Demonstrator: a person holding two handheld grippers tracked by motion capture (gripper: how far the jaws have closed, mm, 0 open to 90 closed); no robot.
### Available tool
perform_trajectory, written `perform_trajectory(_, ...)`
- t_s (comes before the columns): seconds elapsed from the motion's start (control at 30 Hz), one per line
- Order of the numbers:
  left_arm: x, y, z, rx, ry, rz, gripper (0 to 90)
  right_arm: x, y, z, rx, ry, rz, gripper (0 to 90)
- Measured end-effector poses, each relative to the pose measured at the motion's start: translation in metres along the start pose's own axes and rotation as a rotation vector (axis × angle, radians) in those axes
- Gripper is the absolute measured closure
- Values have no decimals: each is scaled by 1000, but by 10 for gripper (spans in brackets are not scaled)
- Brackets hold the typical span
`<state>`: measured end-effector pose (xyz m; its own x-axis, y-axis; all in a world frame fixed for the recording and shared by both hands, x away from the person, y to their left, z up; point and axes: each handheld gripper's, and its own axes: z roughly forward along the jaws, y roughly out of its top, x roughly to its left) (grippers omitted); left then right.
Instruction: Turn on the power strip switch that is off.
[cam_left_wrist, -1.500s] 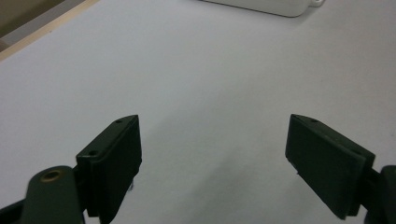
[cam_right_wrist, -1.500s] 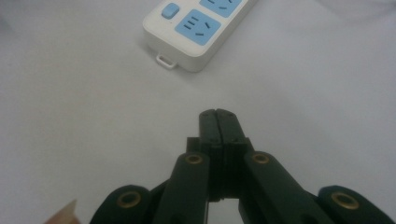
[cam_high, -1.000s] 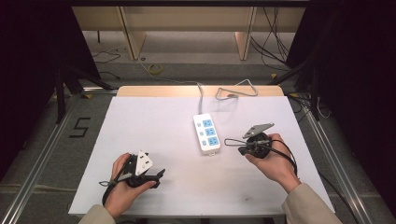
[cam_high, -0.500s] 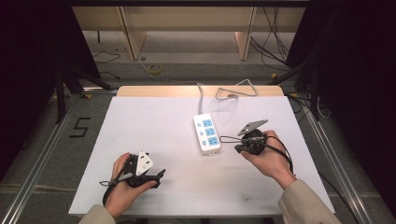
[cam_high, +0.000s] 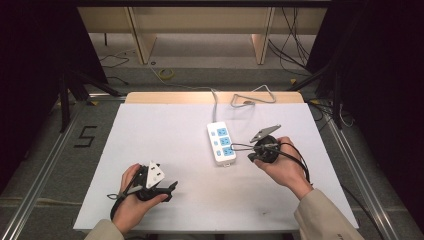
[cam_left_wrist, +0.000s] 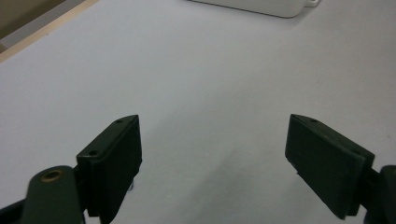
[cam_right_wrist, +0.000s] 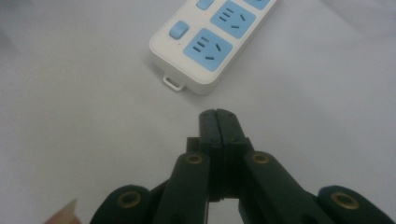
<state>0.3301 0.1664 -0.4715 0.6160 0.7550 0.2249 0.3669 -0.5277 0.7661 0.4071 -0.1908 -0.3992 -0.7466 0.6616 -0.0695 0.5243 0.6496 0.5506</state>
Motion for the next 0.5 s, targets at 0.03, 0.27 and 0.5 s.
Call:
perform_trajectory(0.03,0,0,0,0,0,0,186,0,1,0,2,0,-1,900)
perform_trajectory(0.27,0,0,0,-5,2,-4,186,1,4,1,9,0,-2,900)
perform_trajectory(0.5,0,0,0,-5,1,-5,187,1,7,4,16,4,-6,900)
